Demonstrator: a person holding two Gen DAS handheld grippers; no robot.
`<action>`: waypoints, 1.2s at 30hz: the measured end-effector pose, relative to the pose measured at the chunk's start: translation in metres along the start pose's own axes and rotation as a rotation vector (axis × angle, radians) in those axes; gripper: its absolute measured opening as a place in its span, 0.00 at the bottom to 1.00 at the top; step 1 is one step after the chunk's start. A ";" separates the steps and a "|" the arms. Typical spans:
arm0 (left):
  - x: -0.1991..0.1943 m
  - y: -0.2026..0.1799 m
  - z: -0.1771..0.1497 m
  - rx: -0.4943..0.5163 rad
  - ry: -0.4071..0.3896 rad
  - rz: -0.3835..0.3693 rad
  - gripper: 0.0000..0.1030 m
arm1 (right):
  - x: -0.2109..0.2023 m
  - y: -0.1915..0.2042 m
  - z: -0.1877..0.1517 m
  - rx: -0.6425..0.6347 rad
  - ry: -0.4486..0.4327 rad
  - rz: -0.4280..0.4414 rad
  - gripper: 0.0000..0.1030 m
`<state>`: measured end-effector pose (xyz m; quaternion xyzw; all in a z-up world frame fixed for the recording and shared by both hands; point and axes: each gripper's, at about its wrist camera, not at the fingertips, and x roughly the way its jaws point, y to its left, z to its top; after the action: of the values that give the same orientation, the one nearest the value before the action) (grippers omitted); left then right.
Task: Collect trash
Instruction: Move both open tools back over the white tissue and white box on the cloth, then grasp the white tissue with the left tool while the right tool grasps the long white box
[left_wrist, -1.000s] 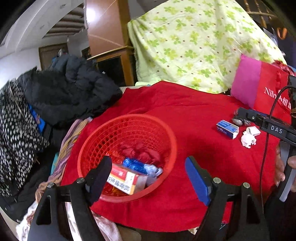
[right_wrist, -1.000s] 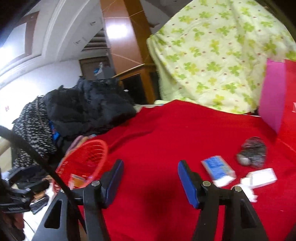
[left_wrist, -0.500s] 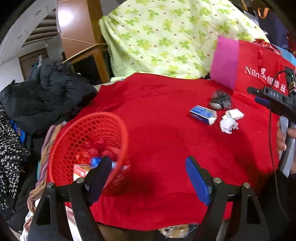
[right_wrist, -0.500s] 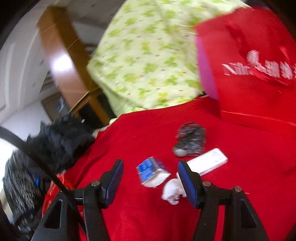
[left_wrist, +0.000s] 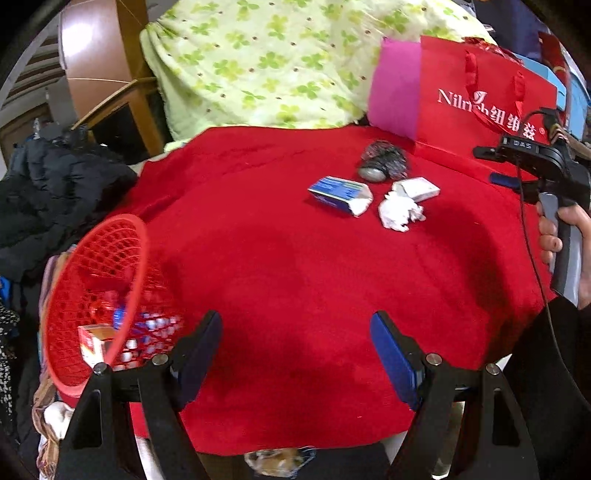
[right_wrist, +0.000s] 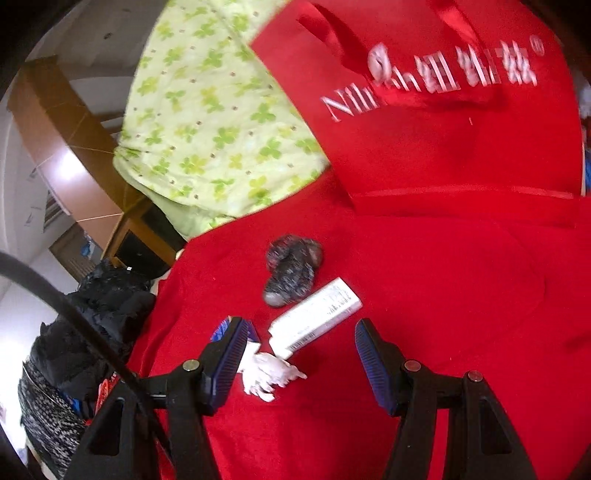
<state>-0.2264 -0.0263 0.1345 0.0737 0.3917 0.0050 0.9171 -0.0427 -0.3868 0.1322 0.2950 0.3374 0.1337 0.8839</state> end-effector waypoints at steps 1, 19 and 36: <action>0.003 -0.003 0.001 0.003 0.007 -0.010 0.80 | 0.005 -0.005 0.001 0.023 0.022 0.005 0.63; 0.038 -0.010 0.012 0.027 0.064 -0.055 0.80 | 0.151 -0.004 0.018 0.246 0.286 -0.136 0.71; 0.065 -0.031 0.046 0.070 0.097 -0.079 0.80 | 0.174 0.021 0.006 -0.055 0.317 -0.337 0.54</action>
<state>-0.1498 -0.0583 0.1146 0.0898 0.4383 -0.0413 0.8934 0.0886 -0.2970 0.0587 0.1857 0.5125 0.0382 0.8375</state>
